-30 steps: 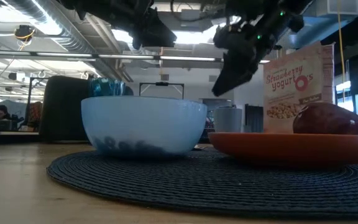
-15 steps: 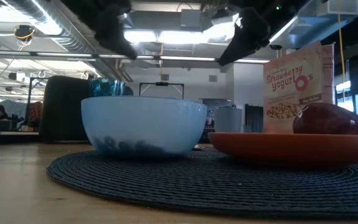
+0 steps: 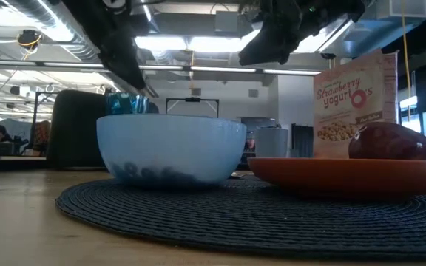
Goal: Arrange a breakfast setting
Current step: Put the cup of milk on the placemat
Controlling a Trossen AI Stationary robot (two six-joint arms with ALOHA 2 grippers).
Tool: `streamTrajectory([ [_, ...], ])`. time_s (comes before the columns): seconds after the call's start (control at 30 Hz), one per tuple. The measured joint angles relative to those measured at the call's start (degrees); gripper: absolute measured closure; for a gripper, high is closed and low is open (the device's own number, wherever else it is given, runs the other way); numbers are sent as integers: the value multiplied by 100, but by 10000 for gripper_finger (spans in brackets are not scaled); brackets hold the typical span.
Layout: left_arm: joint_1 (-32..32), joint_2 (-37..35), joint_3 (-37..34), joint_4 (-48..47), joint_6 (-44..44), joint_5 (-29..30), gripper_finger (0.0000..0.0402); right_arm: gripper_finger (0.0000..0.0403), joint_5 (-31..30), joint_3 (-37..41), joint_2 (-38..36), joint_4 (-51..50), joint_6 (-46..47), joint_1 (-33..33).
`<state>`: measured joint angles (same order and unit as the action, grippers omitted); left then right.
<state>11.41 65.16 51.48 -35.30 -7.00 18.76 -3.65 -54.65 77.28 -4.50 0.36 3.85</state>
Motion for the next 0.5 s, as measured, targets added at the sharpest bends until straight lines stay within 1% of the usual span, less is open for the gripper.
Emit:
streamTrajectory([
  [0.13, 247, 131, 0, -3, 1, -3, 260, 256, 23, 0, 0, 1, 73, -59],
  [0.23, 399, 241, 0, -18, 4, -246, 264, 256, -152, 0, 0, -43, 81, -136],
  [0.4, 593, 523, 0, -23, 170, -605, 285, 256, -211, 0, 2, -37, 195, -134],
  [0.5, 685, 693, 0, -25, 294, -636, 307, 256, -239, 0, 2, -4, 243, -150],
])
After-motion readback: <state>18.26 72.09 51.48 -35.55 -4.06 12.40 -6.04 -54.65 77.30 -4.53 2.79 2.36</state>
